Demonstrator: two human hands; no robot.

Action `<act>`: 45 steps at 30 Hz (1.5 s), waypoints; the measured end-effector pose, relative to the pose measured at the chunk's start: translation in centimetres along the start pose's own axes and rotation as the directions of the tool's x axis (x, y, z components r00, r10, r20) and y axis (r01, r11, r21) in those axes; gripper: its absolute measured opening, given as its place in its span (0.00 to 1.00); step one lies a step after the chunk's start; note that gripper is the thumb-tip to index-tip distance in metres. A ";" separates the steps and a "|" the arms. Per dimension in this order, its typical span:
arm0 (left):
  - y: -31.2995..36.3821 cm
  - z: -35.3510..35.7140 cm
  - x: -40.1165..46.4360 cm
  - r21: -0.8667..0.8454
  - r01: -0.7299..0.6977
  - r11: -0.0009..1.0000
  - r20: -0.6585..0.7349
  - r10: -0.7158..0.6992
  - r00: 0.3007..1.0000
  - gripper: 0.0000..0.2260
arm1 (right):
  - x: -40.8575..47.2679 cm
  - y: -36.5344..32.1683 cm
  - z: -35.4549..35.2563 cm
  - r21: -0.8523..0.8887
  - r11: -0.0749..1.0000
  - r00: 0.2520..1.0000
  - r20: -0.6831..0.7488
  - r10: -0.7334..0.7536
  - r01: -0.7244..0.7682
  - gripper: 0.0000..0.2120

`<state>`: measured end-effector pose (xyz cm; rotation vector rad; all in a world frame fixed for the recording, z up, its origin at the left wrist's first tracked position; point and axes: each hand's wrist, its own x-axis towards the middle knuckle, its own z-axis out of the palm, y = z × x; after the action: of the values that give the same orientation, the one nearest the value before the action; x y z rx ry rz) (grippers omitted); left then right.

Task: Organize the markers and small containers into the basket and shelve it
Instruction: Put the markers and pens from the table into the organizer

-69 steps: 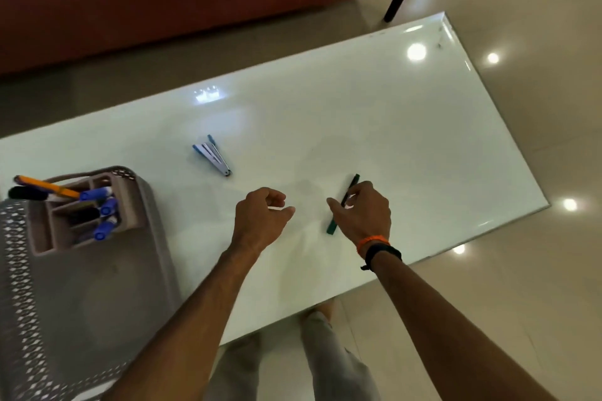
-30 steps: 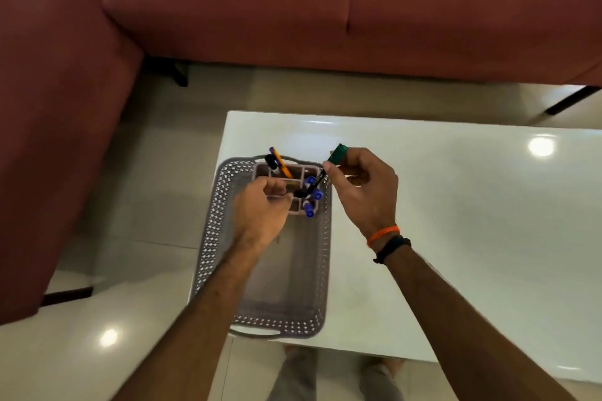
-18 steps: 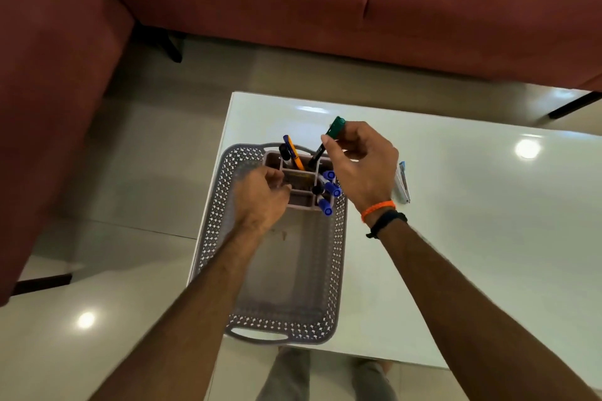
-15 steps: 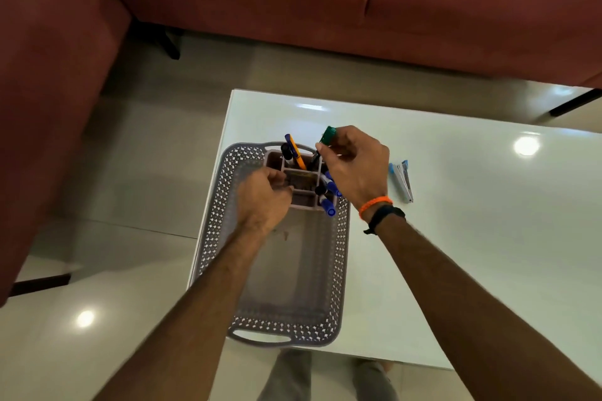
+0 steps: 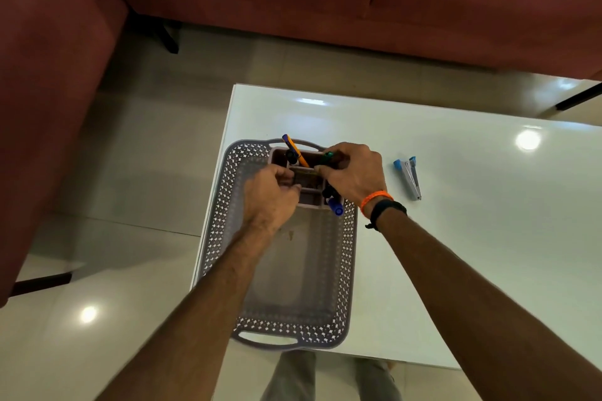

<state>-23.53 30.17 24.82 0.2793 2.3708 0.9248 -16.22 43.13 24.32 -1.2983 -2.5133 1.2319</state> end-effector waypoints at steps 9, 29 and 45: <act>0.5 0.7 -0.2 0.029 -0.022 0.999 0.018 0.021 1.000 0.11 | -1.6 3.6 -2.3 0.293 0.955 0.959 -0.253 0.129 -0.051 0.08; 0.2 2.4 0.0 0.138 -0.040 0.990 -0.067 0.050 0.997 0.11 | 2.6 12.4 -3.6 -0.333 0.860 0.921 -0.185 0.342 -0.387 0.23; 0.2 2.3 -0.4 0.095 -0.012 0.995 -0.071 0.019 0.997 0.10 | 1.0 8.6 -3.4 0.119 0.967 0.915 -0.315 0.251 -0.225 0.21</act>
<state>-21.91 31.40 23.74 0.3067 2.4860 0.8445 -9.87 48.75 20.54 -1.6714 -2.1030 1.0347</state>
